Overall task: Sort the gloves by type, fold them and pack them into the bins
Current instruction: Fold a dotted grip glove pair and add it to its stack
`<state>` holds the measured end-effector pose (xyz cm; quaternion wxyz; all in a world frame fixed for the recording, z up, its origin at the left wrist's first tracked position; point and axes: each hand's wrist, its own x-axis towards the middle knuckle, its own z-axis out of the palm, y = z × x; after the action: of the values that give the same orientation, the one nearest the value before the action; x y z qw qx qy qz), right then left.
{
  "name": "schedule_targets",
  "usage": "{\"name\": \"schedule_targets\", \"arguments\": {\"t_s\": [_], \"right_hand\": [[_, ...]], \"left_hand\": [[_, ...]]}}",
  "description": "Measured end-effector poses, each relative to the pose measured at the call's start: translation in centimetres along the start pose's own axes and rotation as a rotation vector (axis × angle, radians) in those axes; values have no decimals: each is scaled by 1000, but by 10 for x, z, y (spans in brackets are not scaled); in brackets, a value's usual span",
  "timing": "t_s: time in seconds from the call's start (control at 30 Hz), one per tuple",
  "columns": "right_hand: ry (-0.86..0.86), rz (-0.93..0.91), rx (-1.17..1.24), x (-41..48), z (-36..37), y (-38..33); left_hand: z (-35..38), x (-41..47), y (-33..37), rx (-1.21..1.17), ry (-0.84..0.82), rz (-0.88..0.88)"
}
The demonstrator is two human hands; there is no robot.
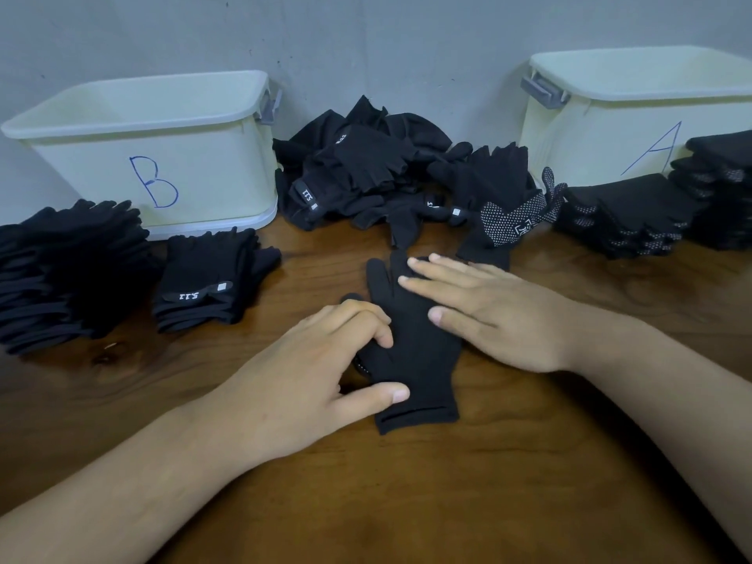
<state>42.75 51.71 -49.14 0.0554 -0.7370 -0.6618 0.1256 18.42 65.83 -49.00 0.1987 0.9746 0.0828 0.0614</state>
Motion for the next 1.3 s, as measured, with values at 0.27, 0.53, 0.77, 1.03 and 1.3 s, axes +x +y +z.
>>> {"name": "schedule_targets", "arguments": {"t_s": [0.27,0.53,0.77,1.03,1.3], "right_hand": [[251,-75,181,9,0,-10],[28,-16,-58,20,3,-6],[373,-57,140,10,7,-1],[315,-234,405,-30,0,-45],[196,-282,233,-29,9,-53]], "left_hand": [[-1,-1,0,-8,-4,-8],[2,-3,-3,-14,5,-9],[-8,-2,-9,-136,169,-20],[-22,-11,-36,-129,159,58],[-11,-7,-36,-51,82,130]]}}
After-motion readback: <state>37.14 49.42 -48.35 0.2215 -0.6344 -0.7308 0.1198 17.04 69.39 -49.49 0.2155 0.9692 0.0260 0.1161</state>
